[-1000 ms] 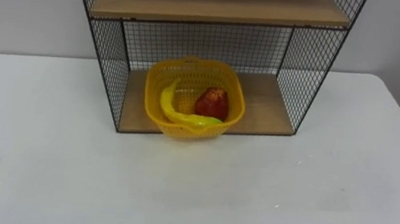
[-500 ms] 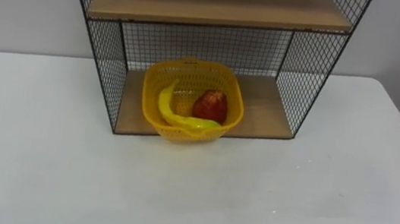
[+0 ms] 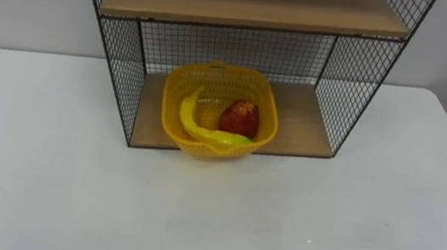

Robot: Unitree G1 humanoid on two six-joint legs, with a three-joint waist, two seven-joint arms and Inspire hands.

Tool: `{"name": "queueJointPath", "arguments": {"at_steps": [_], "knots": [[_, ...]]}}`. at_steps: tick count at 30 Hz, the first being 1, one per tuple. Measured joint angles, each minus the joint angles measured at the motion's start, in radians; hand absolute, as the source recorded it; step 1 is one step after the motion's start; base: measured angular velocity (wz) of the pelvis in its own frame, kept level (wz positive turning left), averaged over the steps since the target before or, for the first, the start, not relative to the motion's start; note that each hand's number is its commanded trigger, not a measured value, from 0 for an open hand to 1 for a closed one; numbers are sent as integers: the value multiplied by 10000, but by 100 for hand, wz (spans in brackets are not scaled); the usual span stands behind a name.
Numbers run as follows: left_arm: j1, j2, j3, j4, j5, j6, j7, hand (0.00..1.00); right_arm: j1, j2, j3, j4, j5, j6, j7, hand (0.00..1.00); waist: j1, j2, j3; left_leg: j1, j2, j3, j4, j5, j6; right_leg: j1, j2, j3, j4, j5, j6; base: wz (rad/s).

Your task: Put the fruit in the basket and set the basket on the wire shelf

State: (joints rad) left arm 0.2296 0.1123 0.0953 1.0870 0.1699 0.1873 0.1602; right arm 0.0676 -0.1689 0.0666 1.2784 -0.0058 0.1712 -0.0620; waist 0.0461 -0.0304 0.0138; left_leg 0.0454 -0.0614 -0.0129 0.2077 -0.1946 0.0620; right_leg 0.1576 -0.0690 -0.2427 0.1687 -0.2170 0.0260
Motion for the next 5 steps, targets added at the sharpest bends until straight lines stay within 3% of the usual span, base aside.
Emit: {"name": "queueJointPath", "arguments": {"at_steps": [5], "knots": [[-95, -5, -10, -63, 20, -20, -243, 0, 5, -3, -8, 8, 12, -125, 117, 0, 103, 27, -5, -19, 31, 2, 96, -23, -26, 3, 36, 32, 9, 25, -32, 0]]}}
